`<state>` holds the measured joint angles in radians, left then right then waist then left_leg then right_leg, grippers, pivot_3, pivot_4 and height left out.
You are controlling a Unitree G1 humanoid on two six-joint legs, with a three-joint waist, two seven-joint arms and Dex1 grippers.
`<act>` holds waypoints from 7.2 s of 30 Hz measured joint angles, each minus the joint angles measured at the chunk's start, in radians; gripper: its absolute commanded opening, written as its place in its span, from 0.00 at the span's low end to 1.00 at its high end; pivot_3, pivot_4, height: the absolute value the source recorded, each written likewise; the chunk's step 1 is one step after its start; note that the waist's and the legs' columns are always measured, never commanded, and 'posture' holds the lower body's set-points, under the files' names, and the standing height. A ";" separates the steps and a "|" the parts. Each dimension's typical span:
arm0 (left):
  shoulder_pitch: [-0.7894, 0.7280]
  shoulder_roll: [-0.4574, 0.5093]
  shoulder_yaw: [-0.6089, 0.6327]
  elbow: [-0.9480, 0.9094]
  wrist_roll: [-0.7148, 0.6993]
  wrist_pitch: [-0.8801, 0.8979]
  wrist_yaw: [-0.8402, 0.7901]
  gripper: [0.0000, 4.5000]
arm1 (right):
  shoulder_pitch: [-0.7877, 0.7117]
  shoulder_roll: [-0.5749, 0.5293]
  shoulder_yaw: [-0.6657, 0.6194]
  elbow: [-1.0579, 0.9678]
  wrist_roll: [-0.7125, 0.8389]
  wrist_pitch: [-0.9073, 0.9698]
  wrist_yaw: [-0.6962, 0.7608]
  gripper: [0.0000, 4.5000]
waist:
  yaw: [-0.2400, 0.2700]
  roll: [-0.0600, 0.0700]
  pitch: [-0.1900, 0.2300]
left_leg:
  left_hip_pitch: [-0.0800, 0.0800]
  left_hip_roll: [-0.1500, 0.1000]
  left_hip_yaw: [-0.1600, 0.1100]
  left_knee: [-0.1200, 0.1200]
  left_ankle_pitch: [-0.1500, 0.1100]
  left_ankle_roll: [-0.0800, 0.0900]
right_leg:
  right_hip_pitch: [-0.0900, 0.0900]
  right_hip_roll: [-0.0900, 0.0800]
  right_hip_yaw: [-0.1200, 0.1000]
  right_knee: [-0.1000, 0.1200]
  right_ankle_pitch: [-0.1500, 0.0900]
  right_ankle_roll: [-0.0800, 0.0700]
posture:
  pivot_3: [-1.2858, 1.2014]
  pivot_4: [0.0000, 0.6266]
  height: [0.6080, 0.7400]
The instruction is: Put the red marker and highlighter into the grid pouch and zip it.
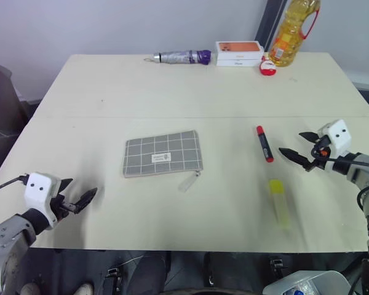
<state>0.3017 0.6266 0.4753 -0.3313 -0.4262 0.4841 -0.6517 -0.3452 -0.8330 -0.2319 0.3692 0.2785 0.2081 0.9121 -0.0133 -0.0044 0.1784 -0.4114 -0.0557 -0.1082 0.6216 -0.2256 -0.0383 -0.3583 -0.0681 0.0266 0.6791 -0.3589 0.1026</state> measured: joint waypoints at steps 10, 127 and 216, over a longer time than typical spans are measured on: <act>-0.003 0.000 0.000 0.000 -0.001 0.002 0.003 0.96 | -0.001 0.002 0.011 0.000 0.000 0.000 0.000 1.00 | 0.000 0.000 0.000 | 0.000 0.000 0.000 0.000 0.000 0.000 | 0.000 0.000 0.000 0.000 0.000 0.000 | 0.52 0.24 1.00; -0.394 -0.135 -0.503 0.047 0.216 -0.331 0.052 0.00 | -0.216 0.520 0.266 -0.444 -0.060 0.540 -0.358 0.99 | -0.028 0.003 -0.002 | -0.001 0.001 -0.001 -0.005 0.002 -0.004 | -0.007 0.004 0.000 0.006 0.001 -0.001 | 0.52 0.24 1.00; -0.533 -0.295 -0.642 0.183 0.397 -0.345 0.161 0.00 | -0.008 -0.009 0.277 -0.577 -0.183 0.236 -0.154 0.07 | 0.000 0.001 -0.001 | 0.000 0.000 -0.001 0.001 0.002 -0.003 | -0.001 0.004 -0.002 0.004 0.001 0.000 | 0.52 0.24 1.00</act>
<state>-0.2313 0.3317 -0.1668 -0.1482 -0.0294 0.1392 -0.4902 -0.3532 -0.8419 0.0456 -0.2080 0.0951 0.4439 0.7578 -0.0133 -0.0031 0.1775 -0.4111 -0.0556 -0.1092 0.6223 -0.2234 -0.0412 -0.3594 -0.0636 0.0249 0.6829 -0.3582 0.1026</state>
